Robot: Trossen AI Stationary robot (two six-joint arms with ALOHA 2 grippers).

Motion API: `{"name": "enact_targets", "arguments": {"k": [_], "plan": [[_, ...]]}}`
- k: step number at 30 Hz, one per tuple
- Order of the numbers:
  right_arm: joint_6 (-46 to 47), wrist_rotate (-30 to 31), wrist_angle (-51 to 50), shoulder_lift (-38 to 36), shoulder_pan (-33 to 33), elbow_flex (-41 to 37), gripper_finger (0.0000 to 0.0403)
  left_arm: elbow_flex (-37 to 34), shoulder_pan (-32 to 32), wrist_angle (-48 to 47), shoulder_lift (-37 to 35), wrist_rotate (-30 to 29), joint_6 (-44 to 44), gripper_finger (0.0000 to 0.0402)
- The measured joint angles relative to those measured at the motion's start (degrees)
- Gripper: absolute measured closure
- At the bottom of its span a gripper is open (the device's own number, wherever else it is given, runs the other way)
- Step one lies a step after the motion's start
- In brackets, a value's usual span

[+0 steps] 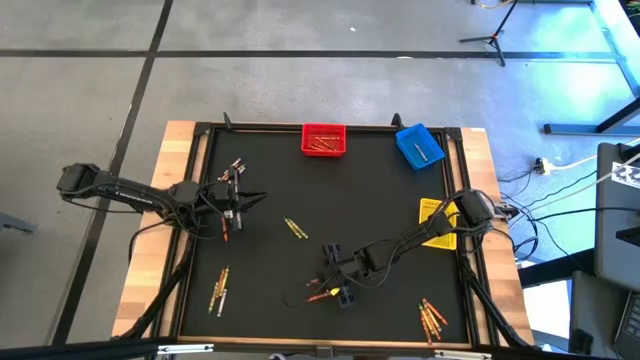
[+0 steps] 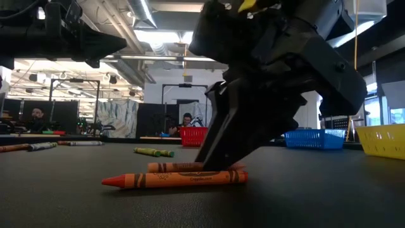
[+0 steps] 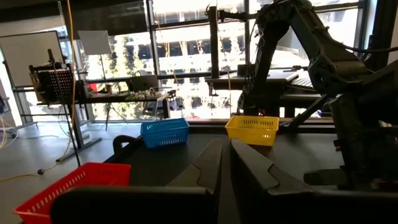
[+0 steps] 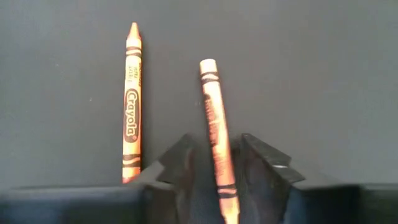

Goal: Sort crayons
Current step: Put the orange crayon into the red bin

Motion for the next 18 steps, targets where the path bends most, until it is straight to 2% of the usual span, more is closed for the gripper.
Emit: {"name": "enact_targets", "arguments": {"k": [5,9,13,18], "plan": [[-0.22,0.61,-0.75,-0.08,0.0,0.02,0.0349,0.0,0.0,0.18,0.01,0.01,-0.01,0.0376],[-0.24,0.8,-0.87,-0.1,-0.31,0.02,0.0382,0.0,-0.01,0.41,0.0,0.0,-0.01,0.0376],[-0.45,1.6,-0.76,-0.1,-0.48,0.02,0.0394,0.0,-0.02,0.41,0.02,0.0,0.0,0.0376],[-0.88,4.28,-2.22,-1.8,-0.68,-0.17,0.0384,0.0,0.0,0.43,0.0,0.0,-0.02,0.0376]]}}
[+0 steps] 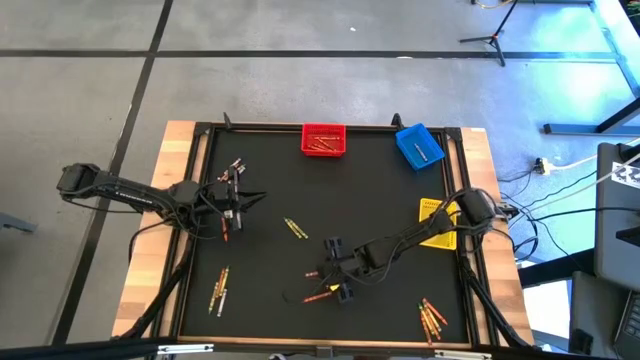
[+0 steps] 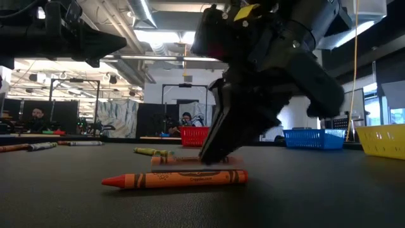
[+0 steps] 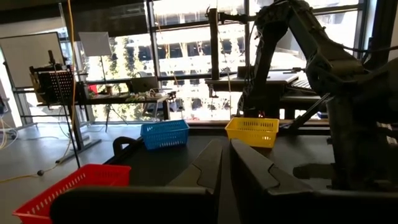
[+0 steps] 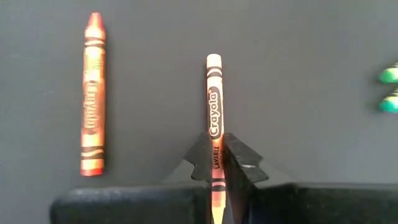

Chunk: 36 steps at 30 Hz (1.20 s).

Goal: Sort crayons
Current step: Put the orange crayon into the red bin

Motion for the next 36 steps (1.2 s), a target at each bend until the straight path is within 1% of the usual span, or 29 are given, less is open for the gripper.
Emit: {"name": "enact_targets", "arguments": {"k": [5,10,17,21,30,33,36], "plan": [[0.0,0.02,-3.47,-4.6,-1.85,0.12,0.0379,0.0,-0.02,0.07,0.0,0.0,0.02,0.0376],[-1.24,0.05,-7.34,-7.98,-5.7,0.09,0.038,0.0,-0.02,0.09,0.02,0.0,0.01,0.0376],[-3.77,0.06,-12.9,-10.24,-12.8,0.08,0.0379,0.0,0.0,0.59,0.02,0.0,0.0,0.0376],[-5.46,0.46,-13.47,-11.35,-17.95,0.1,0.0379,0.0,-0.02,0.61,0.0,0.0,0.02,0.0376],[-9.64,1.21,-8.15,-11.98,-31.84,0.12,0.0379,0.0,-0.02,0.83,0.0,0.0,0.1,0.0376],[-10.32,-1.7,-3.87,-11.97,-36.0,0.12,0.0379,0.0,0.0,0.83,0.01,0.0,0.32,0.0376],[-11.36,-2.2,0.14,-11.67,-39.28,0.12,0.0379,0.0,-0.01,0.85,0.0,0.0,0.37,0.0376]]}}
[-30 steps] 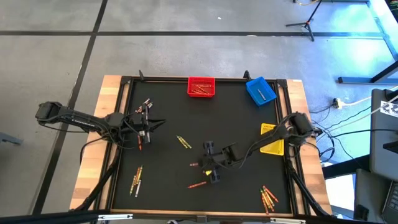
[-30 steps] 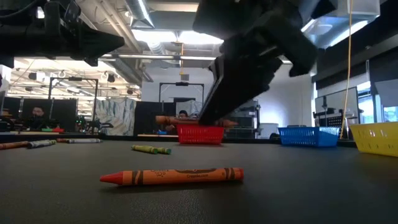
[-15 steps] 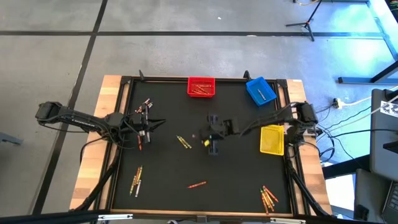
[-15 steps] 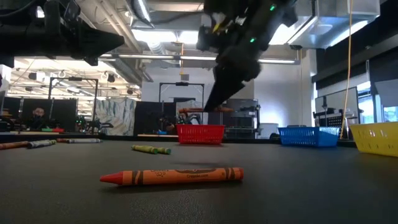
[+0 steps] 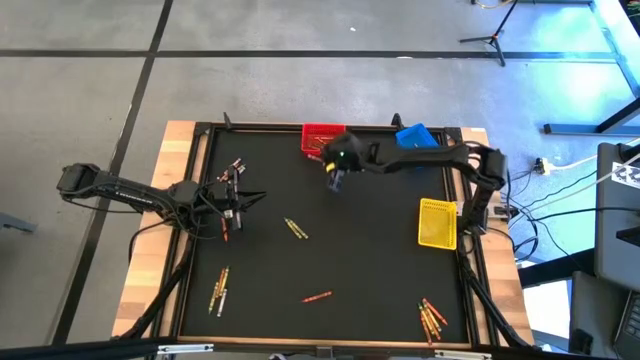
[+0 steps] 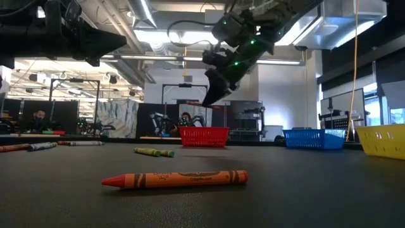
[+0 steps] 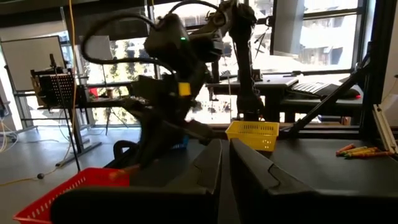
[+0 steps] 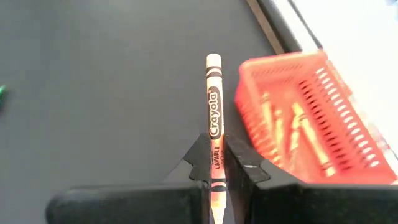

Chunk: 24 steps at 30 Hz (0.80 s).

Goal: Sort crayons
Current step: Put the orange crayon into the red bin

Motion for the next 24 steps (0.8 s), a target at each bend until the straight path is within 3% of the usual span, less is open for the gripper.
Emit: {"name": "enact_targets", "arguments": {"k": [12,24], "plan": [[-0.36,-2.4,3.11,0.21,-11.18,0.0,0.0379,0.0,-0.01,0.15,0.0,-0.02,0.04,0.0376],[-0.75,-5.4,8.94,5.05,-12.57,0.02,0.0379,0.0,0.01,0.18,0.01,-0.32,0.16,0.0376]]}}
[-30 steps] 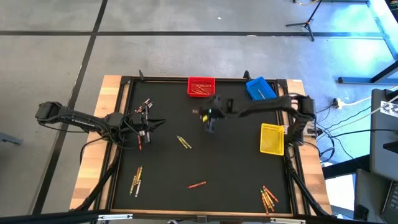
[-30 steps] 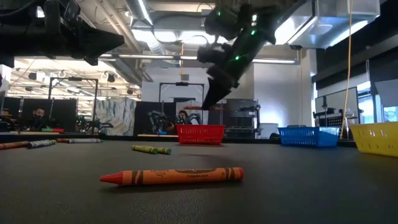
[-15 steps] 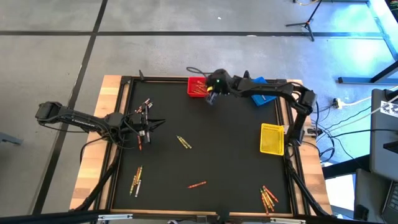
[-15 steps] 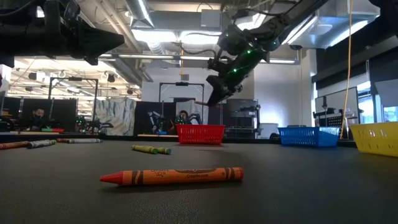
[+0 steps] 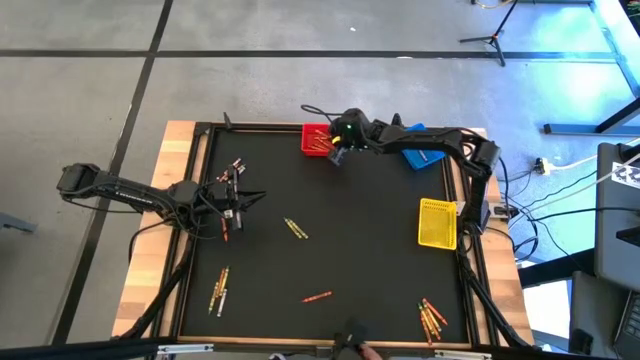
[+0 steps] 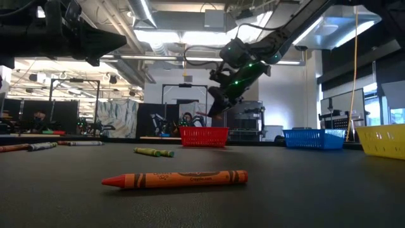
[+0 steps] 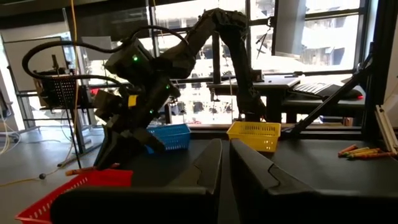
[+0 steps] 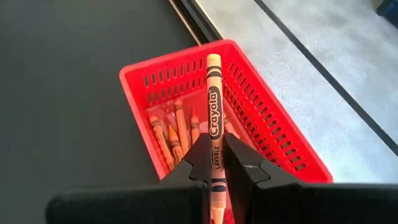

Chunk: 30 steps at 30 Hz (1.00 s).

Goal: Sort crayons
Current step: Put the orange crayon into the red bin

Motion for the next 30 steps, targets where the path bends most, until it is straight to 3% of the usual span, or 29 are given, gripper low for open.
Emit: {"name": "enact_targets", "arguments": {"k": [11,21,30], "plan": [[0.26,1.77,1.17,0.07,0.0,0.0,0.0373,0.0,-0.01,-0.07,-0.01,-0.2,1.57,0.0376],[0.7,1.9,-1.07,-0.22,0.56,0.0,0.0266,0.0,-0.02,-0.18,-0.01,-0.16,1.5,0.0376],[0.3,-2.51,-7.71,-6.9,10.26,-0.04,0.0262,0.0,-0.02,-0.13,0.0,-0.12,1.98,0.0376]]}}
